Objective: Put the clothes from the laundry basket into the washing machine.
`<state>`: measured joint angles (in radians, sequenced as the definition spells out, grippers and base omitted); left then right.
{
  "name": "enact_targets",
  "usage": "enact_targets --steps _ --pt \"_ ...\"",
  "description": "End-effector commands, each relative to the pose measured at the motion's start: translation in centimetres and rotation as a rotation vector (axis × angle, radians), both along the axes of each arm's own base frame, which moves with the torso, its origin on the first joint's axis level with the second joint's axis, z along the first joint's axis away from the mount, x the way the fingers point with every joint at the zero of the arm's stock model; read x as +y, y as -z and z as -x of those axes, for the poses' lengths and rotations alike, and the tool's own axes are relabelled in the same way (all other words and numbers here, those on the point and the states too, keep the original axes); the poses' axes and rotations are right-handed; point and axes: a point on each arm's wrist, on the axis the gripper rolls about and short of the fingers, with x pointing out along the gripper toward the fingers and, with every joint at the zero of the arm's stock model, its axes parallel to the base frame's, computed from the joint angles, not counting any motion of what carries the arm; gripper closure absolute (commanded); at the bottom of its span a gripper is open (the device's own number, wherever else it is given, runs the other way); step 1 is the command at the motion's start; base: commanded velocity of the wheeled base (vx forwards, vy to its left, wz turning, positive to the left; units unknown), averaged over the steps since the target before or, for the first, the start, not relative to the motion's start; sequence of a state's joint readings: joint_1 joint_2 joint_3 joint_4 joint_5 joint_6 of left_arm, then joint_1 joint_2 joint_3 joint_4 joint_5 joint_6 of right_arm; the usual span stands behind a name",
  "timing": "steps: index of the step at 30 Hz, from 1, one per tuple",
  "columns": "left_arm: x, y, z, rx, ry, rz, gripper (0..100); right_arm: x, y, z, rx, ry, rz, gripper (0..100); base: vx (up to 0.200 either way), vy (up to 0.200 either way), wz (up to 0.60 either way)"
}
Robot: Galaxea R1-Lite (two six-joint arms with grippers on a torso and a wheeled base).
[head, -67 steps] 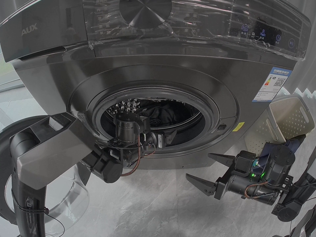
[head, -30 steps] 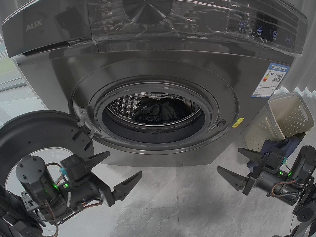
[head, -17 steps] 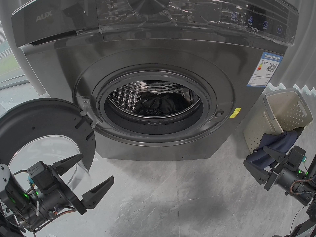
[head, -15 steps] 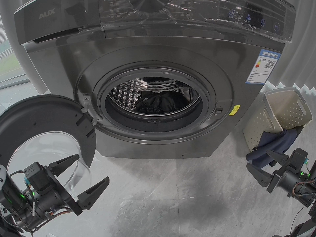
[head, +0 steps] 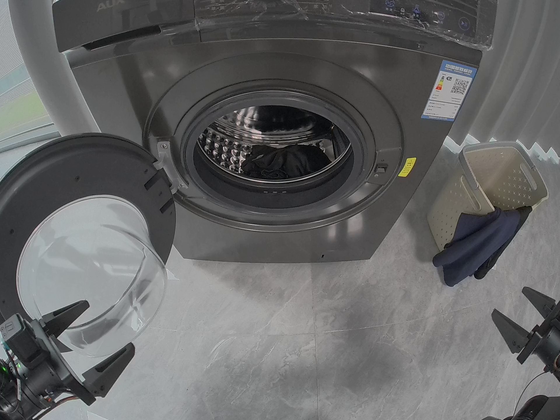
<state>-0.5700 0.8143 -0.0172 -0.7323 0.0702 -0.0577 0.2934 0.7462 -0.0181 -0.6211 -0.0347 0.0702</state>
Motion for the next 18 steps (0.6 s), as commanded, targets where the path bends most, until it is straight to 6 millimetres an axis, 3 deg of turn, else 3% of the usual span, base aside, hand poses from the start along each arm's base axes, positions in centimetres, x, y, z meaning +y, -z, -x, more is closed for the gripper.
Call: enact_targets --steps 1,3,11,18 --pt "2.3 0.6 3.2 -0.091 -0.063 0.062 0 -1.0 -1.3 2.5 -0.141 0.058 -0.034 0 -0.200 0.000 0.00" --pt "3.0 1.6 4.4 -0.076 -0.098 0.058 0 -1.0 -1.4 2.6 -0.144 0.065 -0.034 0 -0.200 0.000 0.00" --pt "4.2 3.6 7.1 -0.118 -0.205 0.089 0 -1.3 -1.2 3.4 -0.189 0.103 -0.038 0 0.000 0.000 0.00" --pt "4.2 4.5 7.7 -0.121 -0.320 0.080 0 -1.7 1.3 5.1 -0.174 0.169 -0.027 0 0.000 0.000 0.00"
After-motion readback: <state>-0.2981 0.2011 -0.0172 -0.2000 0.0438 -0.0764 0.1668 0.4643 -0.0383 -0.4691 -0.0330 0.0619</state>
